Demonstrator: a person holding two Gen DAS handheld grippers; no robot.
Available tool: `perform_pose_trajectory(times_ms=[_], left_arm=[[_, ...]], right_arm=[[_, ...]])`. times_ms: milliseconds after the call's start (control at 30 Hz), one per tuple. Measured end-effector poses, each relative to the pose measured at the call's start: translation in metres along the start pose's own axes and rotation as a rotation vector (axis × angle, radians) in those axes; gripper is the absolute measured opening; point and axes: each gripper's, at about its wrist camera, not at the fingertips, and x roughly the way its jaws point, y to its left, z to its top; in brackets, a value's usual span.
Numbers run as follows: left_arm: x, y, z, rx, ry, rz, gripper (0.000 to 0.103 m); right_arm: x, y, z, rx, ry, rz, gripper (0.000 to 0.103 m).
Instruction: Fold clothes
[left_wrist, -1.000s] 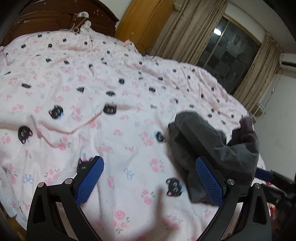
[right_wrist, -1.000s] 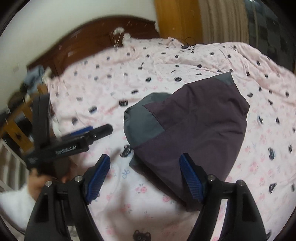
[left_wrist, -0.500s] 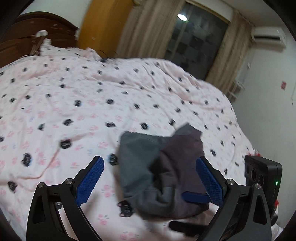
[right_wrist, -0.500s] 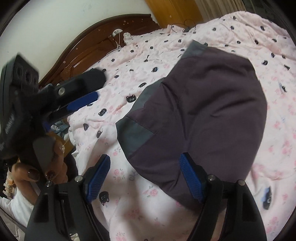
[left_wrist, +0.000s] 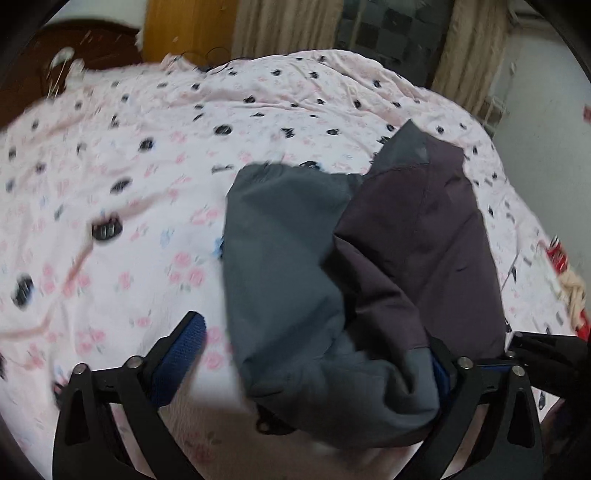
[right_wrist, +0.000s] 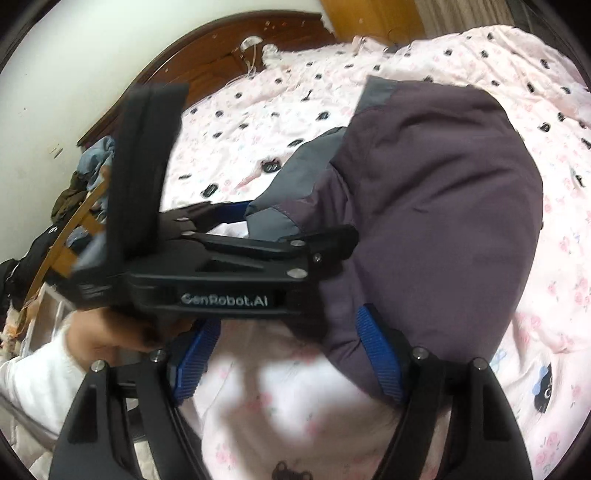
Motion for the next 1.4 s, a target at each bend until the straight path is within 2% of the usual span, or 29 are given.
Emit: perform_pose_trajectory(times_ms=[67, 167, 300, 433, 533, 633, 833, 967, 1133, 1267, 1400], left_arm=[[0.002, 0.005, -0.006, -0.012, -0.003, -0.001, 0.103], [0.005, 0.011, -0.015, -0.031, -0.009, -0.002, 0.103], [0.009, 0.021, -0.027, -0.055, -0.015, -0.005, 0.103], [0.01, 0.024, -0.027, -0.064, -0.02, -0.016, 0.103], [0.012, 0.025, -0.028, -0.064, -0.023, -0.019, 0.103], [0.014, 0.027, -0.028, -0.069, -0.024, -0.017, 0.103], [0.017, 0.027, -0.03, -0.064, -0.026, 0.012, 0.103], [0.015, 0.03, -0.032, -0.073, -0.032, 0.031, 0.103], [0.002, 0.03, -0.037, -0.068, -0.054, 0.083, 0.103], [-0.014, 0.032, -0.044, -0.075, -0.092, 0.127, 0.103], [-0.02, 0.038, -0.046, -0.079, -0.099, 0.153, 0.103]], right_arm=[[-0.006, 0.0, 0.001, -0.017, 0.011, 0.016, 0.068], [-0.026, -0.005, 0.008, -0.021, -0.02, 0.025, 0.067], [-0.062, -0.018, 0.03, -0.001, -0.121, -0.024, 0.065], [-0.064, -0.031, 0.072, 0.011, -0.149, -0.068, 0.063], [-0.047, -0.031, 0.096, 0.004, -0.128, -0.063, 0.063], [-0.016, -0.039, 0.112, 0.026, -0.06, -0.12, 0.063], [0.047, -0.069, 0.118, 0.106, 0.102, -0.251, 0.061], [0.059, -0.078, 0.117, 0.117, 0.128, -0.285, 0.061], [0.072, -0.07, 0.117, 0.047, 0.171, -0.364, 0.061], [0.076, -0.063, 0.112, -0.014, 0.171, -0.412, 0.062], [0.075, -0.059, 0.106, -0.046, 0.16, -0.423, 0.063]])
